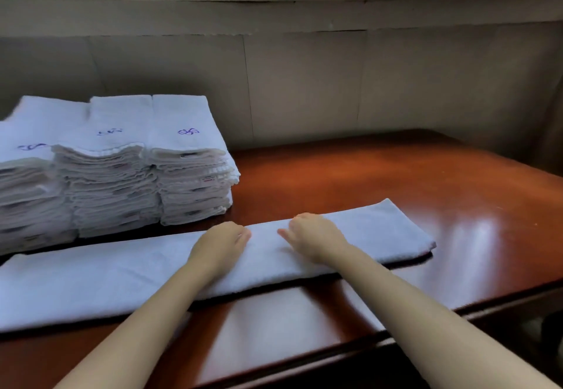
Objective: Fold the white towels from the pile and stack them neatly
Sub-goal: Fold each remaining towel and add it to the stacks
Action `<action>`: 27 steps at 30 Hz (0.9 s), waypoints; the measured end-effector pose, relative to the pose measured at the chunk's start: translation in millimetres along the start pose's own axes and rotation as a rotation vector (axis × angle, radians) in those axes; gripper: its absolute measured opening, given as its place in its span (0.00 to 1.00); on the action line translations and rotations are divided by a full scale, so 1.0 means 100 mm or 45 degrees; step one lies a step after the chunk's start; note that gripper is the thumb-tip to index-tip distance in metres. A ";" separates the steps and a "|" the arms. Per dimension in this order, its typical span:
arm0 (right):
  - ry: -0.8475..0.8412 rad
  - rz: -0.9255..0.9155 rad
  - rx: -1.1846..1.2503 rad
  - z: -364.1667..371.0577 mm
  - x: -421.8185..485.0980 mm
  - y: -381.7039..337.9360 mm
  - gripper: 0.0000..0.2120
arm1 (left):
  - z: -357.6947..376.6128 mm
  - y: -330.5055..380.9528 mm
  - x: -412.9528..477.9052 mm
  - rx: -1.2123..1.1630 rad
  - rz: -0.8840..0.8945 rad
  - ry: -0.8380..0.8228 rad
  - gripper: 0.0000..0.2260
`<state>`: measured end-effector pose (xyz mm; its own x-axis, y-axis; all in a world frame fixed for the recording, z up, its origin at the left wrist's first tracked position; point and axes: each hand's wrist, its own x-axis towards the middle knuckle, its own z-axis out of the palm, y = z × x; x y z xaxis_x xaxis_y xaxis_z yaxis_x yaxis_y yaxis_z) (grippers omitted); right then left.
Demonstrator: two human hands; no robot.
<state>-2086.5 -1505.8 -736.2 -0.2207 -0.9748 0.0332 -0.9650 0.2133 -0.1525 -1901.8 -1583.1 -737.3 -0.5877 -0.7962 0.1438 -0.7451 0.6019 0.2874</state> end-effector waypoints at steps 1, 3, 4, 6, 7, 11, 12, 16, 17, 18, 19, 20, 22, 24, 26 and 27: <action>-0.115 -0.062 -0.001 0.09 -0.01 -0.16 0.26 | -0.02 -0.08 -0.04 -0.010 0.010 -0.094 0.15; -0.204 -0.083 -0.005 0.20 0.00 -0.30 0.29 | -0.07 -0.30 -0.12 0.052 -0.023 -0.241 0.20; -0.207 -0.069 0.021 0.20 0.02 -0.30 0.29 | -0.12 -0.44 -0.17 0.072 -0.058 -0.259 0.21; -0.226 -0.020 0.047 0.17 0.05 -0.31 0.30 | -0.24 -0.72 -0.26 0.110 -0.172 -0.259 0.22; -0.234 0.009 0.031 0.15 0.07 -0.34 0.31 | -0.30 -0.88 -0.31 0.144 -0.244 -0.261 0.23; -0.229 0.007 -0.020 0.16 0.16 -0.72 0.33 | -0.54 -1.42 -0.55 0.245 -0.553 -0.206 0.23; -0.222 -0.052 -0.004 0.18 0.19 -0.87 0.32 | -0.58 -1.54 -0.63 0.247 -0.620 -0.174 0.23; -0.153 -0.338 0.082 0.30 0.28 -1.52 0.29 | -0.69 -1.92 -0.90 0.192 -0.822 -0.085 0.22; -0.155 -0.394 0.088 0.34 0.29 -1.65 0.30 | -0.70 -1.99 -0.96 0.184 -0.853 -0.081 0.22; -0.155 -0.436 0.081 0.38 0.31 -1.74 0.30 | -0.71 -2.04 -1.02 0.175 -0.880 -0.073 0.22; -0.143 -0.461 0.065 0.42 0.34 -1.80 0.31 | -0.71 -2.10 -1.07 0.162 -0.912 -0.059 0.22; -0.117 -0.471 0.047 0.45 0.36 -1.83 0.31 | -0.70 -2.14 -1.11 0.146 -0.947 -0.037 0.23; -0.070 -0.471 0.029 0.50 0.39 -1.82 0.32 | -0.69 -2.20 -1.15 0.122 -1.015 0.008 0.24; -0.057 -0.472 0.034 0.52 0.39 -1.80 0.32 | -0.69 -2.22 -1.14 0.116 -1.070 0.029 0.26; -0.038 -0.478 0.031 0.53 0.39 -1.81 0.31 | -0.69 -2.22 -1.12 0.147 -1.122 0.062 0.26; -0.031 -0.482 0.028 0.53 0.39 -1.81 0.31 | -0.70 -2.23 -1.12 0.187 -1.155 0.083 0.26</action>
<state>-1913.2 -1585.5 -759.7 0.1545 -0.9856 0.0682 -0.9743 -0.1635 -0.1552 -1648.0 -1632.2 -751.6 0.2566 -0.9662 -0.0235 -0.9470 -0.2562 0.1940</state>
